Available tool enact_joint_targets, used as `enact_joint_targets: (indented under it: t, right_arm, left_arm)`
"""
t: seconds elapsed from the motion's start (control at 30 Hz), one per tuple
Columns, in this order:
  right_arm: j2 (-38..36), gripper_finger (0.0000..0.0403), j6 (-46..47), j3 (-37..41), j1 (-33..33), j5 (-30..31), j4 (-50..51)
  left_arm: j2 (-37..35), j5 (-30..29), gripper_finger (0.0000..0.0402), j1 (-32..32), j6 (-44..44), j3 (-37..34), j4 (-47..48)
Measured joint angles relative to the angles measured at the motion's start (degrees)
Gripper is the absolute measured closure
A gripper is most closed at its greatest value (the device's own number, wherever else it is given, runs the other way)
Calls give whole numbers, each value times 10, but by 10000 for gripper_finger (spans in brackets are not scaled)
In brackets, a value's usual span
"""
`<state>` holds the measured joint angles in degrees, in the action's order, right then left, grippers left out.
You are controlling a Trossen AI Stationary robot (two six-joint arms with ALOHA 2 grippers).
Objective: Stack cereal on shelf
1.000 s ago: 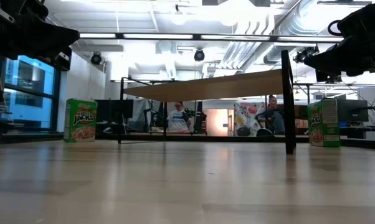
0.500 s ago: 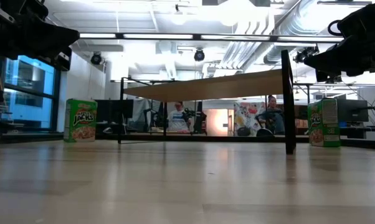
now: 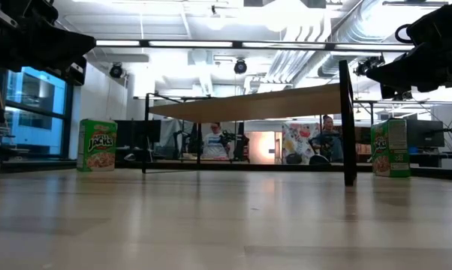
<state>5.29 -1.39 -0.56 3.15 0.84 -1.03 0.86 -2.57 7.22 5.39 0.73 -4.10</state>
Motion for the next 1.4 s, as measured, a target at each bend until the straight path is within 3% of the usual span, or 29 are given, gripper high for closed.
enact_joint_targets:
  t: [1.4]
  right_arm:
    - [0,403,-1,0,0,0,0]
  left_arm:
    - [0,0,401,0,19,0,-9]
